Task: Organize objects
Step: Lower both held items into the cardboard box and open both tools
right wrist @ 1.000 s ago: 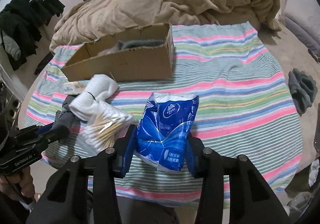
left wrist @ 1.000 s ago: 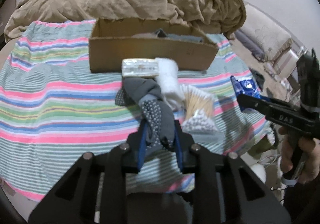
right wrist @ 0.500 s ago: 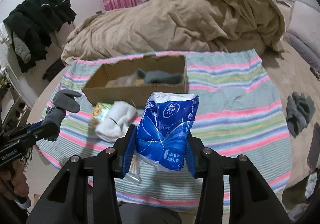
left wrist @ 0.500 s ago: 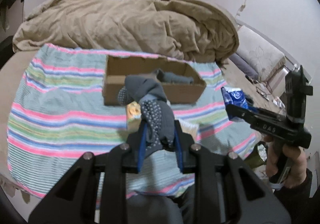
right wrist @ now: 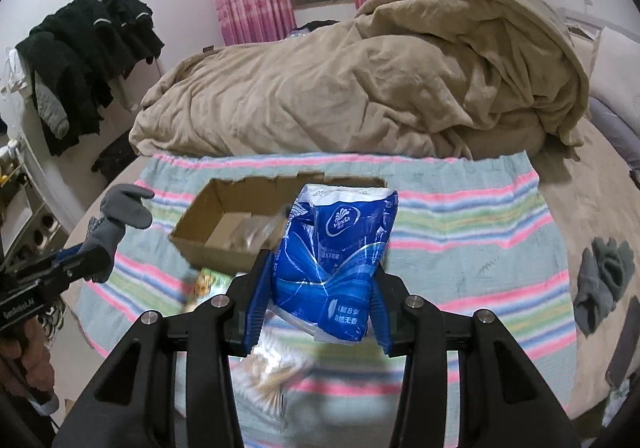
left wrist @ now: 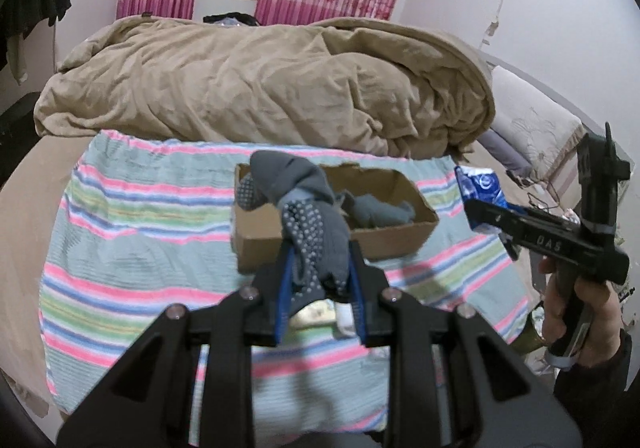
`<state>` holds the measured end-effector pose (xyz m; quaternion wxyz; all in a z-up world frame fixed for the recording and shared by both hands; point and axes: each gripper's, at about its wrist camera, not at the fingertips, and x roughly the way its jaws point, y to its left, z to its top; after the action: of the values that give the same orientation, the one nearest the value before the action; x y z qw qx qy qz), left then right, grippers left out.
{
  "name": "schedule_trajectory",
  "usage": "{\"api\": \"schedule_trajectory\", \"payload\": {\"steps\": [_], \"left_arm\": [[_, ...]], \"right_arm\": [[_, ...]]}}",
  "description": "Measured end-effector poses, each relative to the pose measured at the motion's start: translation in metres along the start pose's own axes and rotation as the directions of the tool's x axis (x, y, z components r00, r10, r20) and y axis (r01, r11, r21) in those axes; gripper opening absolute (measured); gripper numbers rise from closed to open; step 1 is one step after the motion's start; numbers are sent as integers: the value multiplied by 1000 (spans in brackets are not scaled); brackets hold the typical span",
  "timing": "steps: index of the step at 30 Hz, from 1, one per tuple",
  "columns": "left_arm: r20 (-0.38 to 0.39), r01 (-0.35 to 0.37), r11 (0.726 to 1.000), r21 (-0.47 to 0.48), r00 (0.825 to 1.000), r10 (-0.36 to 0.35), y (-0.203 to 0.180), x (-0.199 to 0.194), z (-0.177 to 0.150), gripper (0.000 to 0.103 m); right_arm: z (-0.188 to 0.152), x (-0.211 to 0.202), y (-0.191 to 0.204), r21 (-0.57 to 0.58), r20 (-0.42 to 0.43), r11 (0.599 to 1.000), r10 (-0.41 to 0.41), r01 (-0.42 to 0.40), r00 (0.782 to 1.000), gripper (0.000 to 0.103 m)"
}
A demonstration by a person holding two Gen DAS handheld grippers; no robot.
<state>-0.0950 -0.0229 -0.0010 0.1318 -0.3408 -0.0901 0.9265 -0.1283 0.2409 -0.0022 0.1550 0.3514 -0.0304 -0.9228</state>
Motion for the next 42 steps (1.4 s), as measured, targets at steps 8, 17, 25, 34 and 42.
{"api": "schedule_trajectory", "payload": {"steps": [8, 17, 25, 34, 42], "left_arm": [[3, -27, 999, 26, 1000, 27, 15, 34, 25, 26], [-49, -4, 999, 32, 999, 5, 22, 91, 38, 26], [-126, -13, 998, 62, 992, 21, 22, 137, 37, 29], [-187, -71, 995, 66, 979, 82, 26, 153, 27, 47], [-148, -75, 996, 51, 986, 82, 23, 122, 32, 68]], "right_arm": [[22, 27, -8, 18, 13, 1000, 20, -20, 1000, 46], [37, 78, -15, 36, -26, 999, 37, -36, 999, 46], [38, 120, -22, 36, -74, 999, 32, -30, 997, 47], [29, 138, -25, 26, -111, 1000, 4, -1, 994, 57], [31, 118, -20, 19, -77, 1000, 4, -2, 997, 80]]}}
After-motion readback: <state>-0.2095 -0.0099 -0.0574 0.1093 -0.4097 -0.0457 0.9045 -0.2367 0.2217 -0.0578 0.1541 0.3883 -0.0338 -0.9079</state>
